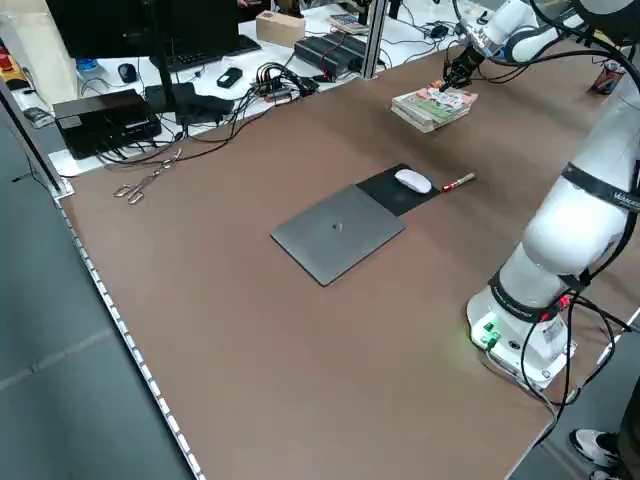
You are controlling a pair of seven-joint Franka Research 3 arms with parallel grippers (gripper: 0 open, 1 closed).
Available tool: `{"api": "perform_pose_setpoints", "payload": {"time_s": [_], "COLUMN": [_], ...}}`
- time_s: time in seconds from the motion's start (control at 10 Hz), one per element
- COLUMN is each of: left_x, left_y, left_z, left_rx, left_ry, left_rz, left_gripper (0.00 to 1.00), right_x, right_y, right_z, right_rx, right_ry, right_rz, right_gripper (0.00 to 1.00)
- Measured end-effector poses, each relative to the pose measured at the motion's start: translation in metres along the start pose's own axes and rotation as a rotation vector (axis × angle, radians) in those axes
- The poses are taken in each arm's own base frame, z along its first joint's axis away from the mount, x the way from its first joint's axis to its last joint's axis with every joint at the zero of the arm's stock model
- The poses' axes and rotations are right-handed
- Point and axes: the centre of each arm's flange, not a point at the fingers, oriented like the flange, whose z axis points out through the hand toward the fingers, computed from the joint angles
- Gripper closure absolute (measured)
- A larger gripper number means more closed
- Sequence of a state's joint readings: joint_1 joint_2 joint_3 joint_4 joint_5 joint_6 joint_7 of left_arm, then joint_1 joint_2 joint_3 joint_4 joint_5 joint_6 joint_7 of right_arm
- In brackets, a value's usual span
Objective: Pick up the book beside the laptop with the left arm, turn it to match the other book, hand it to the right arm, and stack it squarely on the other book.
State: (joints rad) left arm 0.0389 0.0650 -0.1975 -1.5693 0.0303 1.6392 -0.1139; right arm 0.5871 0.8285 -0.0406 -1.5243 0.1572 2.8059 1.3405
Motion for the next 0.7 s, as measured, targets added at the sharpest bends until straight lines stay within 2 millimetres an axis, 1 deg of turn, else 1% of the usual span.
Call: {"api": "perform_pose_setpoints", "payload": {"time_s": [0.5, 0.6, 0.7], "left_x": [0.0, 0.0, 0.0], "left_y": [0.0, 0.0, 0.0], "left_z": [0.0, 0.0, 0.0], "left_rx": [0.0, 0.0, 0.0], "left_ry": [0.0, 0.0, 0.0], "left_rz": [0.0, 0.0, 0.0], "left_gripper": [0.0, 0.0, 0.0], "right_x": [-0.003, -0.003, -0.006], "right_y": [0.0, -0.003, -0.013], "right_z": [-0.005, -0.007, -0.014], "right_rx": [-0.006, -0.003, 0.009], "right_ry": [0.003, 0.002, -0.003], "right_rz": [0.017, 0.033, 0.067], "right_gripper": [0.97, 0.97, 0.97]}}
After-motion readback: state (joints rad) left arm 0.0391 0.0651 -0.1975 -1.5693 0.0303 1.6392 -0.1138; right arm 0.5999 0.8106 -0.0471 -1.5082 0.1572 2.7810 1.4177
